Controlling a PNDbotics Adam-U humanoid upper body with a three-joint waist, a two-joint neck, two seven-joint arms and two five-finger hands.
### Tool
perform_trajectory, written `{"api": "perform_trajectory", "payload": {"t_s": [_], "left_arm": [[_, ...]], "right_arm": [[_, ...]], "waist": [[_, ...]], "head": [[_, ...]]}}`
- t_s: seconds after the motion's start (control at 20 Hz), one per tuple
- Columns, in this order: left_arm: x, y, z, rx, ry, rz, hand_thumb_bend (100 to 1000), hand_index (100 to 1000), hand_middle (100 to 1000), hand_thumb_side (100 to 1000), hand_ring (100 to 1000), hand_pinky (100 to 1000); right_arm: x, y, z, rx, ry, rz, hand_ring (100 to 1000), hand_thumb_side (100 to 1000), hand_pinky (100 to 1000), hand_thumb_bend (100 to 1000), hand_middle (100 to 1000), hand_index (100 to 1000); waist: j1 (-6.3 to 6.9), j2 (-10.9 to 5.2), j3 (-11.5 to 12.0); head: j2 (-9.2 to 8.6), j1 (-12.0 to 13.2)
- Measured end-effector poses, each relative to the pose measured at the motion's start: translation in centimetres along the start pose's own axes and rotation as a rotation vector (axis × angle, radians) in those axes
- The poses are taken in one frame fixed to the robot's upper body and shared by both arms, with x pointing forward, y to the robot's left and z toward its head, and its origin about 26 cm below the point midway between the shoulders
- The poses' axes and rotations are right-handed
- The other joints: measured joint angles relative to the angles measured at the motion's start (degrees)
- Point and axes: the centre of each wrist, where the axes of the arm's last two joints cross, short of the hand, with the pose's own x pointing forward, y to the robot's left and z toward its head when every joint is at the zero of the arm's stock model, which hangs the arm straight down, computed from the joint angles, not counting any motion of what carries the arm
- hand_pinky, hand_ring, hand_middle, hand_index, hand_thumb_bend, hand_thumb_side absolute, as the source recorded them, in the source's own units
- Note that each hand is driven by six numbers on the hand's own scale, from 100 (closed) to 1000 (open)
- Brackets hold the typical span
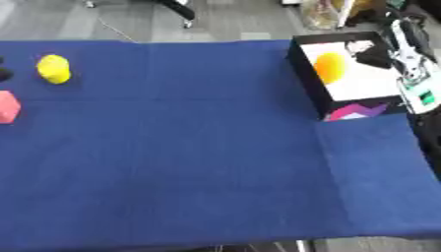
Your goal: Pick up the objects with one hand, pass them to the other hand, and then place them into the box on the other side of the table.
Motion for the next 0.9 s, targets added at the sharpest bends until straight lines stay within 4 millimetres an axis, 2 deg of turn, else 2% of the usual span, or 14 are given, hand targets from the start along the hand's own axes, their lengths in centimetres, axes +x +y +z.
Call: {"api": "perform_trajectory", "payload": {"t_s": [0.2, 0.45, 0.6, 0.9], "left_arm": [[-0.4, 0.2, 0.1, 0.027, 0.019, -0.018, 454, 807, 654, 758, 650, 776], [-0.8, 0.2, 0.1, 0.044, 0.034, -0.024, 455, 804, 653, 748, 650, 776], [-1.0, 0.1, 0.1, 0.05, 0.039, -0.022, 461, 803, 653, 738, 651, 777], [-1.3, 0.1, 0.2, 0.058, 0.05, -0.035, 473, 800, 649, 709, 643, 777]], "right_arm": [[0.9, 4.3, 3.2, -0.017, -0.072, -0.144, 866, 416, 892, 228, 840, 932], [2.1, 7.9, 7.2, -0.04, -0.157, -0.28, 865, 421, 892, 217, 840, 930], [3.0, 8.7, 8.9, -0.038, -0.217, -0.343, 862, 421, 891, 215, 837, 928], [4.5, 9.0, 11.4, -0.02, -0.317, -0.467, 855, 411, 890, 213, 827, 926]], "waist": [[0.14, 0.22, -0.58], [0.16, 0.3, -0.69], [0.2, 0.37, -0.74], [0.32, 0.71, -1.25]], "head": [[0.0, 3.12], [0.0, 4.57], [0.0, 4.83], [0.0, 5.25]]}}
